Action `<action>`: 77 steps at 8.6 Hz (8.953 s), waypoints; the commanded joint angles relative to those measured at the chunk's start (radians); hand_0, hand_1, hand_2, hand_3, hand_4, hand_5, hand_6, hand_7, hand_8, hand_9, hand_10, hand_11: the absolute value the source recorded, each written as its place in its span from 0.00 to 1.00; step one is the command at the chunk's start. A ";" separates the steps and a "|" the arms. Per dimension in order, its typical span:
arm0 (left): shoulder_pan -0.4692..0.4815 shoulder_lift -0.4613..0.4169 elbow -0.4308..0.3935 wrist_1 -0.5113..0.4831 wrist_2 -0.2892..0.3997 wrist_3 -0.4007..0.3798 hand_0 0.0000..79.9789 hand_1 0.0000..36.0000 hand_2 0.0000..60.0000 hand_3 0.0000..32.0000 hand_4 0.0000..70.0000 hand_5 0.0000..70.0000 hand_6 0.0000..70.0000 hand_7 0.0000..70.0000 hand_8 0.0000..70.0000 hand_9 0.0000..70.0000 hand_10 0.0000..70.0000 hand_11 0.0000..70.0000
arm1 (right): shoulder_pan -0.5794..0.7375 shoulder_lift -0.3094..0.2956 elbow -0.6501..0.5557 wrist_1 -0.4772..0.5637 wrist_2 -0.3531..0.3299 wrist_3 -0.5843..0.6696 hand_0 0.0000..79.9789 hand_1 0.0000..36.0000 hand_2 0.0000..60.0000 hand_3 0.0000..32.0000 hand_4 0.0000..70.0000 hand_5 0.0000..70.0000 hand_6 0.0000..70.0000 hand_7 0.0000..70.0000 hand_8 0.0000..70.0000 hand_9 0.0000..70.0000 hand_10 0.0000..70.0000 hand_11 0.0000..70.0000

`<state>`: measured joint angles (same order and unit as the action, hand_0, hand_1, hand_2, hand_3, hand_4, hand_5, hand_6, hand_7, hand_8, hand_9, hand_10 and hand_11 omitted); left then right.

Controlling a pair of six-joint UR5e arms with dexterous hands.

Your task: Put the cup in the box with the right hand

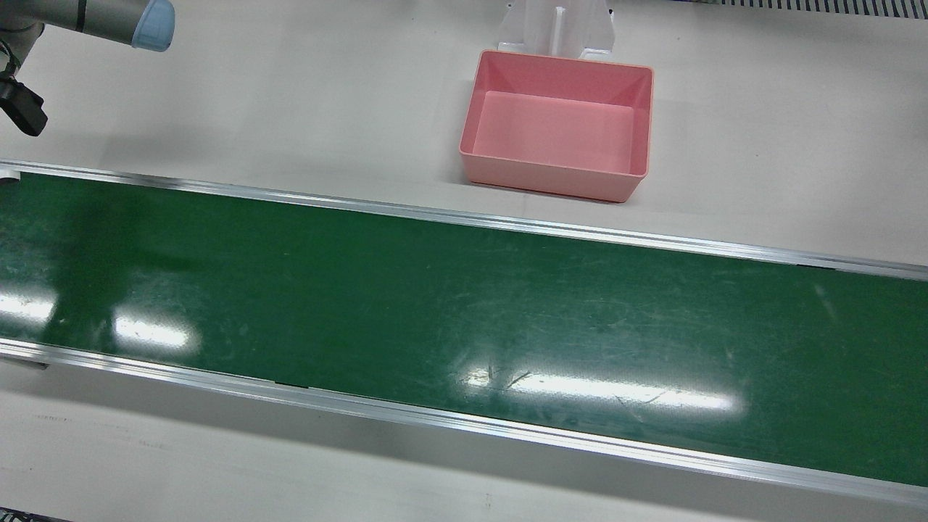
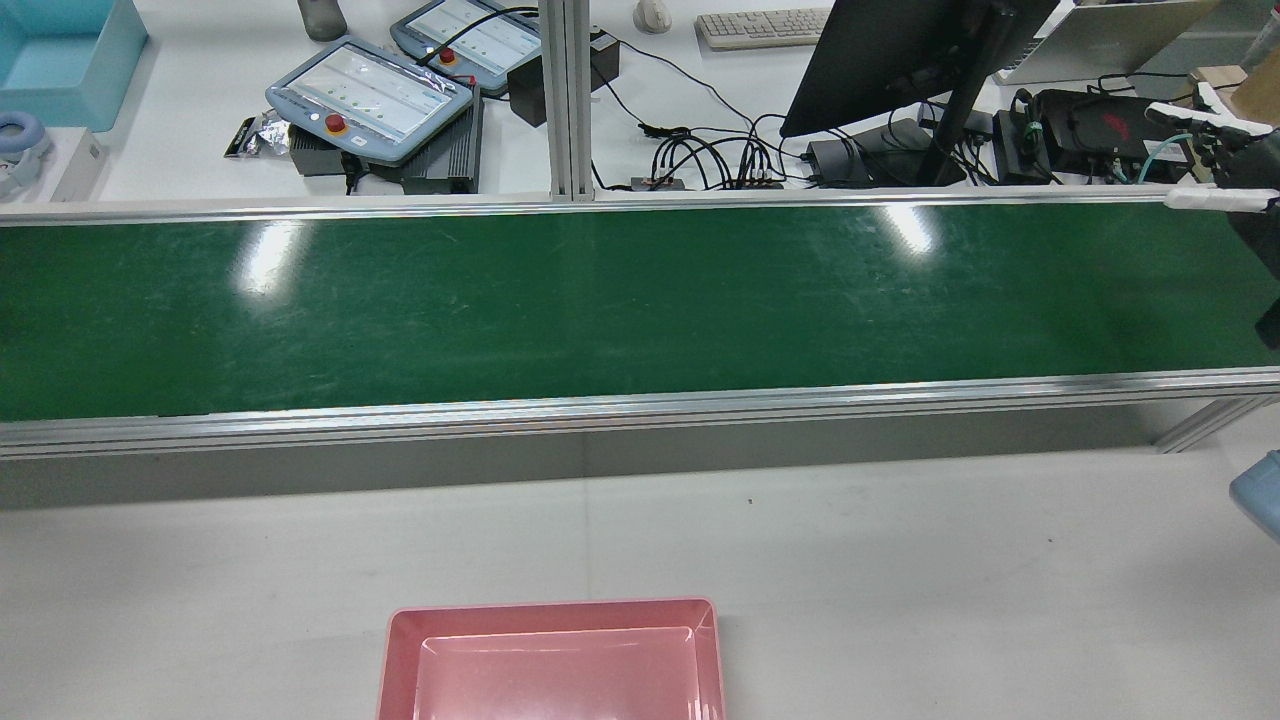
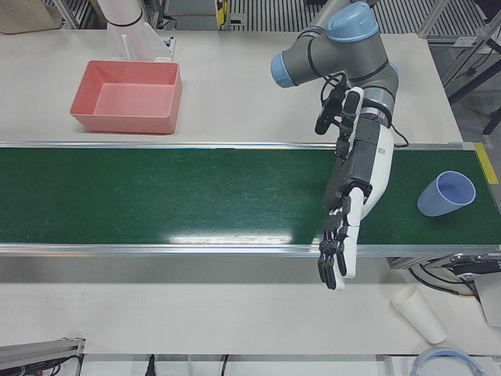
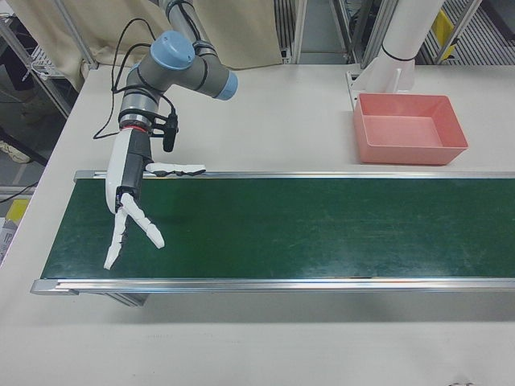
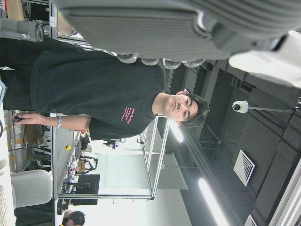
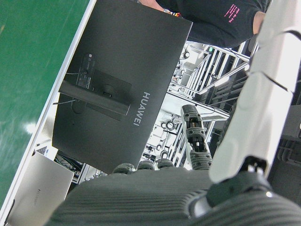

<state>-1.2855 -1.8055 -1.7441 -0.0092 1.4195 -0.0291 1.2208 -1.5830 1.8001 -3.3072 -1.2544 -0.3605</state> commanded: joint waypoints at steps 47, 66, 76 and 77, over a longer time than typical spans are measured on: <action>0.000 0.000 0.000 0.000 0.001 0.000 0.00 0.00 0.00 0.00 0.00 0.00 0.00 0.00 0.00 0.00 0.00 0.00 | -0.124 0.054 -0.082 0.060 -0.016 -0.029 0.60 0.31 0.06 0.00 0.15 0.04 0.02 0.01 0.00 0.00 0.00 0.00; 0.000 0.000 -0.002 0.000 -0.001 0.000 0.00 0.00 0.00 0.00 0.00 0.00 0.00 0.00 0.00 0.00 0.00 0.00 | -0.950 0.167 0.636 -0.230 0.192 -0.382 1.00 1.00 1.00 0.00 0.44 0.41 0.71 1.00 1.00 1.00 0.82 1.00; 0.000 0.000 0.000 0.000 -0.001 0.000 0.00 0.00 0.00 0.00 0.00 0.00 0.00 0.00 0.00 0.00 0.00 0.00 | -1.103 0.193 0.625 -0.219 0.254 -0.414 0.61 0.17 0.02 0.00 0.15 0.03 0.05 0.22 0.00 0.02 0.00 0.00; 0.000 0.000 0.000 0.000 -0.001 0.000 0.00 0.00 0.00 0.00 0.00 0.00 0.00 0.00 0.00 0.00 0.00 0.00 | -1.103 0.193 0.625 -0.219 0.254 -0.414 0.62 0.13 0.00 0.00 0.19 0.04 0.05 0.24 0.00 0.03 0.00 0.00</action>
<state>-1.2855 -1.8055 -1.7442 -0.0092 1.4190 -0.0292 0.1207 -1.3898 2.4250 -3.5266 -1.0003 -0.7750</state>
